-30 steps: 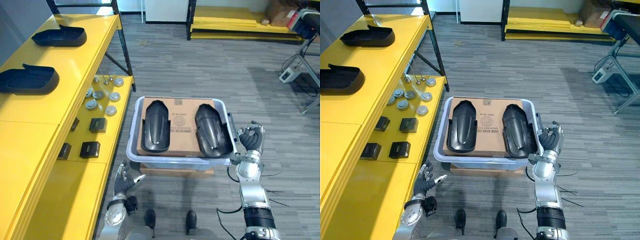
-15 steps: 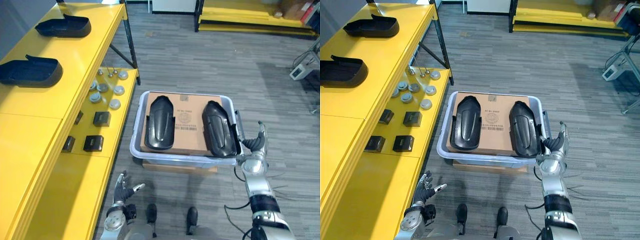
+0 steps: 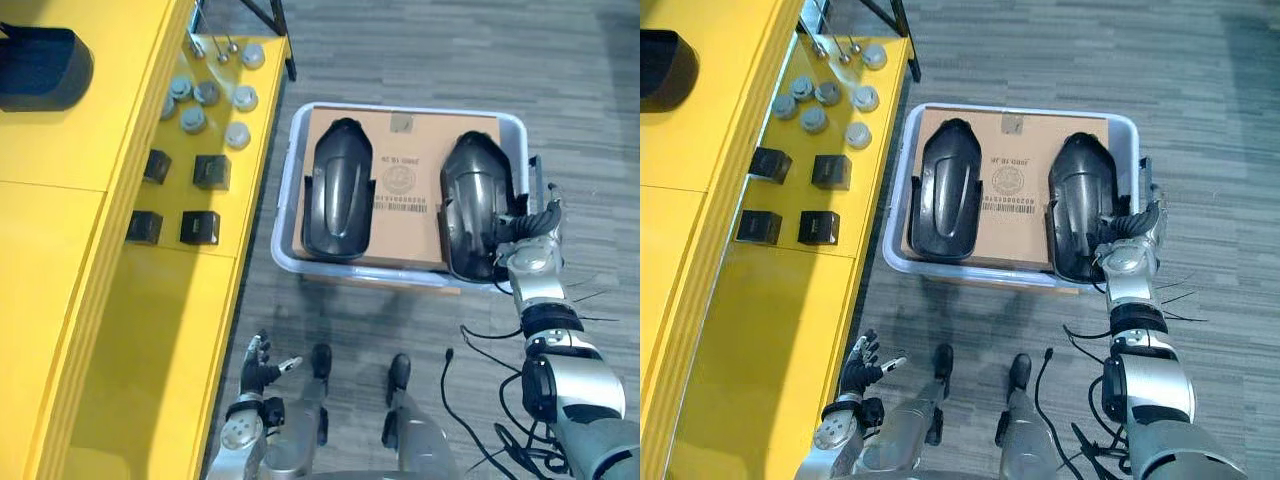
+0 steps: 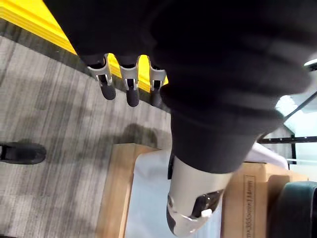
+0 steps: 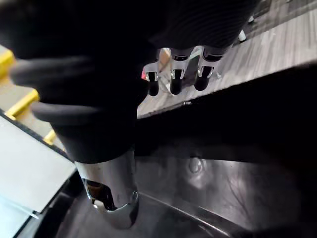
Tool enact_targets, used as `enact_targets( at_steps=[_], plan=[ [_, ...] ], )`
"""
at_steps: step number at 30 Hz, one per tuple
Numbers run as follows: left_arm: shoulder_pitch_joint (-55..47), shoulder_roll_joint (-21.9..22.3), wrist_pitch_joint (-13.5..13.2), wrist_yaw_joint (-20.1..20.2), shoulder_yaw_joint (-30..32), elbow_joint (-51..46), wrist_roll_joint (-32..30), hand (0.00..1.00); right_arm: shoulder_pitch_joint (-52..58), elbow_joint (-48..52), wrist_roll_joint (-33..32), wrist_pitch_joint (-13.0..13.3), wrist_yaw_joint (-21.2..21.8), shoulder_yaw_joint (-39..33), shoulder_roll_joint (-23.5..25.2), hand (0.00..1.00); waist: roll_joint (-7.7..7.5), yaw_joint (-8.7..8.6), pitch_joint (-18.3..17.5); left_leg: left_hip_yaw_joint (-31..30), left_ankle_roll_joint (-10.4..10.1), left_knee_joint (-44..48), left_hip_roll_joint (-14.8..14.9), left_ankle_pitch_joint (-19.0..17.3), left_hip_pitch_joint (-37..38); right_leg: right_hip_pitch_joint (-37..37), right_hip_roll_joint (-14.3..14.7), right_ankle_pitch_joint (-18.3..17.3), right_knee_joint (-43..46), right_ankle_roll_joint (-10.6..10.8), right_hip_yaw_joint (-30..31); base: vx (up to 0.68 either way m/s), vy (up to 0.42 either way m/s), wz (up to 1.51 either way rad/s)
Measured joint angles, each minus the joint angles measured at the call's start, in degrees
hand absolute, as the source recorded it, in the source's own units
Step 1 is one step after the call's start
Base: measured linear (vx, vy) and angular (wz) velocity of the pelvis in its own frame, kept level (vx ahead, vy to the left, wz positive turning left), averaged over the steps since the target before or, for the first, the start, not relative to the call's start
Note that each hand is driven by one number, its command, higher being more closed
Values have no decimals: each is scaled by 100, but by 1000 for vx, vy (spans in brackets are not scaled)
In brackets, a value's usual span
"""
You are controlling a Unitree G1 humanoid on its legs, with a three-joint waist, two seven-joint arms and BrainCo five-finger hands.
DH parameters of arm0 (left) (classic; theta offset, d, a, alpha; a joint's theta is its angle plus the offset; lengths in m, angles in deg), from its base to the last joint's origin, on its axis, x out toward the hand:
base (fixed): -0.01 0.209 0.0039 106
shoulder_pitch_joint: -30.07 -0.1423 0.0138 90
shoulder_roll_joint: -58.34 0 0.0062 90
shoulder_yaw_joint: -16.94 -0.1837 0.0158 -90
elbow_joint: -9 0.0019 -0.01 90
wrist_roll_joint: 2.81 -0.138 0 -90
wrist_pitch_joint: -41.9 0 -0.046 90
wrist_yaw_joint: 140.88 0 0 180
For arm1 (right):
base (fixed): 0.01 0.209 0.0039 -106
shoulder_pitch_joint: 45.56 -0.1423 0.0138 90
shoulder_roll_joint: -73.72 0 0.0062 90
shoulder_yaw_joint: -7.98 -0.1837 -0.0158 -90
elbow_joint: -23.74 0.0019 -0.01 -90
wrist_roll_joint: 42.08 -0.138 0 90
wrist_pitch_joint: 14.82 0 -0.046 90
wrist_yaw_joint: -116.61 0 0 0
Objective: Walk over and take plastic housings, then place them on the shelf
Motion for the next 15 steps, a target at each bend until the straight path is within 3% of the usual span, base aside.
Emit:
enact_targets(
  at_steps=[2,3,15],
  plan=[
    [47,-5,-1,-31,1,-5,6,0,-166,-184,-61,-55,-9,-2,-18,0,14,0,105,-15,0,45,-15,0,-47,-19,-13,0,1,0,-2,53,11,2],
    [94,-2,-1,-38,-2,-9,37,0,-252,-298,-95,-63,-20,0,-15,100,17,7,112,-18,0,61,-17,0,-121,-91,-16,0,14,0,-2,45,9,1],
    [199,25,-101,-126,-208,-43,117,0,-495,-555,-294,33,-39,152,-17,100,58,0,300,9,0,83,4,-1,-134,-203,-6,-10,183,-11,85,13,5,-2]
  ],
)
